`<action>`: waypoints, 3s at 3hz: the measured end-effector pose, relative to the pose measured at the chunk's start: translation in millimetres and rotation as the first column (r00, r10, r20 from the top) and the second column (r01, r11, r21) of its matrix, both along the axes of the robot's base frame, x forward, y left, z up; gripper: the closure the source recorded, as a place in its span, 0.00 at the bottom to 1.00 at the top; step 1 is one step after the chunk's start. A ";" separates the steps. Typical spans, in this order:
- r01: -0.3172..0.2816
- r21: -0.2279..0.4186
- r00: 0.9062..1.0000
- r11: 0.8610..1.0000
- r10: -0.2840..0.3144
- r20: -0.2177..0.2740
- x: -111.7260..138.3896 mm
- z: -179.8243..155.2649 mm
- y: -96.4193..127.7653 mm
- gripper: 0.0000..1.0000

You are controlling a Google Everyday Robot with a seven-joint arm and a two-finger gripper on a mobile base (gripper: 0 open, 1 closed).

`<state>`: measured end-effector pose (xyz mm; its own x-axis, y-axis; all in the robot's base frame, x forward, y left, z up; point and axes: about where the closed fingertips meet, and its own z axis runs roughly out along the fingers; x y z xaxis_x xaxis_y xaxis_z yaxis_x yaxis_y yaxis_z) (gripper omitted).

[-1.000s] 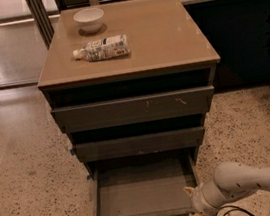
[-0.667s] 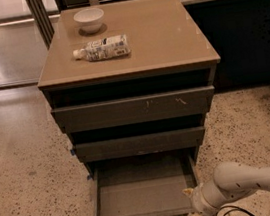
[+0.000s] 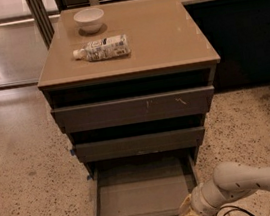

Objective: Close bottom drawer

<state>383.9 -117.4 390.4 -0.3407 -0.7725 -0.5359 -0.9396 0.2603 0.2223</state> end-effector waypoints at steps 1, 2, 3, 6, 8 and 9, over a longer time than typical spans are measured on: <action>0.013 0.021 1.000 1.000 -0.012 -0.016 -1.8 -22.8 -2.1 0.92; 0.026 0.021 0.999 0.999 -0.026 -0.023 -4.1 -51.9 -4.5 1.00; 0.042 0.018 0.999 0.999 -0.041 -0.030 -4.6 -83.0 -7.9 1.00; 0.048 0.034 0.997 0.998 -0.045 -0.065 -13.1 -127.1 -7.8 1.00; 0.035 0.000 0.998 0.999 -0.035 -0.050 -13.9 -174.5 -16.4 1.00; 0.033 -0.031 0.999 0.999 -0.033 0.004 -2.9 -191.9 -22.5 1.00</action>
Offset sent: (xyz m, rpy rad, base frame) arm -0.0033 -0.0101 -0.0857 0.0173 0.0210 -0.0497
